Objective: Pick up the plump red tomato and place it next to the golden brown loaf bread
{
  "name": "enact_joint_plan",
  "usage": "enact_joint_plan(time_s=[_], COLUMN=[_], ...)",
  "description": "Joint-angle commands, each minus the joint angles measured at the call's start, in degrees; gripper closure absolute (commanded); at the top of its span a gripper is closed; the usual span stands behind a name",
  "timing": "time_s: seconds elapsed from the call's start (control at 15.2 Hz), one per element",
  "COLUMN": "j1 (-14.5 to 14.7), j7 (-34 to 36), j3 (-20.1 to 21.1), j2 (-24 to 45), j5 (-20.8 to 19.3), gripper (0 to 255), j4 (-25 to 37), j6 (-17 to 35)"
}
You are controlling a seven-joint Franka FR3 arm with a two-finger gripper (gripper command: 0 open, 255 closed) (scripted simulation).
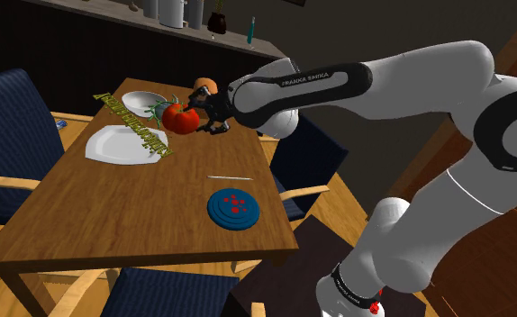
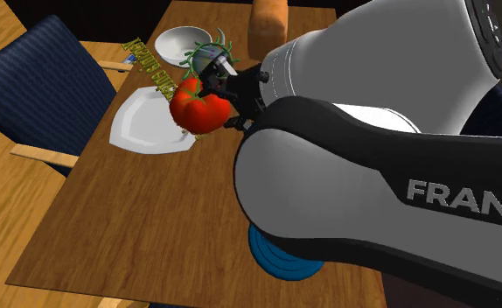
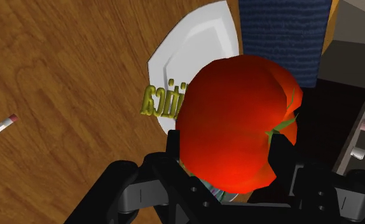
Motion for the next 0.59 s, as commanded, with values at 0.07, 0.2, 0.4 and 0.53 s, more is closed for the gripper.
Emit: enact_joint_plan(time_s=[0.07,0.2,0.4,0.53], j1=[-2.0,-3.2,-3.2,-2.3], j7=[3.2,5.0,3.4,-1.3], j3=[1.3,2.0,0.6,-2.5], j2=[-1.2,-1.9,-1.2,1.0], j5=[-3.4,-5.3,-4.7,-1.7], gripper=[255,255,255,255], j4=[0.8,1.5,3.2,6.1], j6=[-2.1,-3.6,-4.9,-6.3])
